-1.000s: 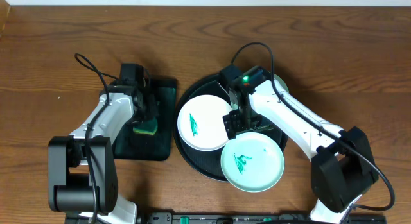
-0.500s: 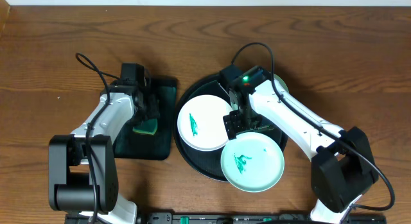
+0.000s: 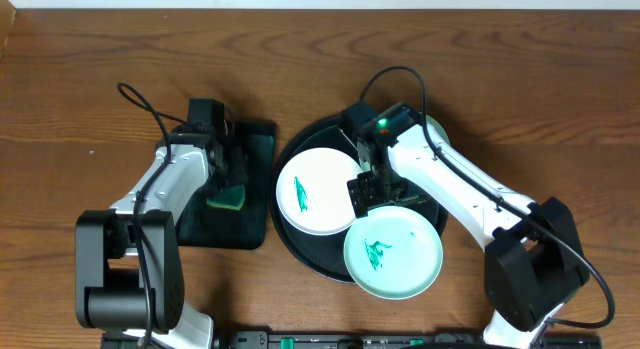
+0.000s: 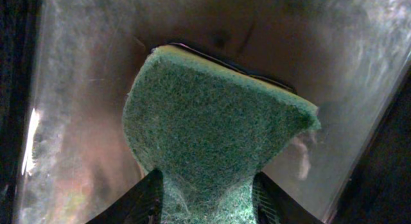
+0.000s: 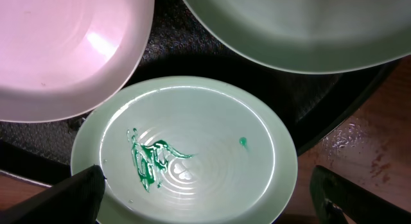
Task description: Clean dirty plates on tray and stack at the side
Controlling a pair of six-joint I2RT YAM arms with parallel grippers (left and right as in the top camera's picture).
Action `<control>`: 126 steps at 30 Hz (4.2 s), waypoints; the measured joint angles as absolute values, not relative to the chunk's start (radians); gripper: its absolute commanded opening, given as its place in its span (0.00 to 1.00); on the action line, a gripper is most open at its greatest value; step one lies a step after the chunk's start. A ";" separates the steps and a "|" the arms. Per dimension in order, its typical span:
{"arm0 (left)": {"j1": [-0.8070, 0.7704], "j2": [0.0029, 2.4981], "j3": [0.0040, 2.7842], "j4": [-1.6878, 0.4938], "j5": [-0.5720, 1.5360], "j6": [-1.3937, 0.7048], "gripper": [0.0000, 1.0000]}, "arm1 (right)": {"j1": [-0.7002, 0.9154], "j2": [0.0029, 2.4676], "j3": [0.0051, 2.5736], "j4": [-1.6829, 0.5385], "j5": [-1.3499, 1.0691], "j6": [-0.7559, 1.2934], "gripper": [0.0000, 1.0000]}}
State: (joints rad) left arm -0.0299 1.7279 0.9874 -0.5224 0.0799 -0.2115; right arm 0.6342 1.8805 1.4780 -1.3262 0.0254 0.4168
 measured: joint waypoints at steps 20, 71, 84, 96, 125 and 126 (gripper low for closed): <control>-0.028 1.753 0.988 -0.517 0.067 -0.212 0.07 | 0.634 1.880 1.478 -1.329 0.025 0.417 0.99; -0.062 1.457 0.976 -0.695 -0.165 -0.266 0.07 | 0.634 2.043 1.478 -1.222 0.069 0.545 0.99; -0.062 1.457 0.976 -0.693 -0.165 -0.266 0.07 | 0.634 2.041 1.566 -1.281 0.048 0.537 0.87; -0.062 1.457 0.976 -0.684 -0.165 -0.266 0.07 | 0.634 2.035 1.491 -1.065 -0.217 0.571 0.74; -0.062 1.457 0.976 -0.677 -0.163 -0.266 0.07 | 0.634 2.035 1.385 -0.906 -0.102 0.664 0.41; -0.062 1.457 0.976 -0.677 -0.163 -0.266 0.07 | 0.634 2.035 1.384 -0.897 -0.097 0.665 0.40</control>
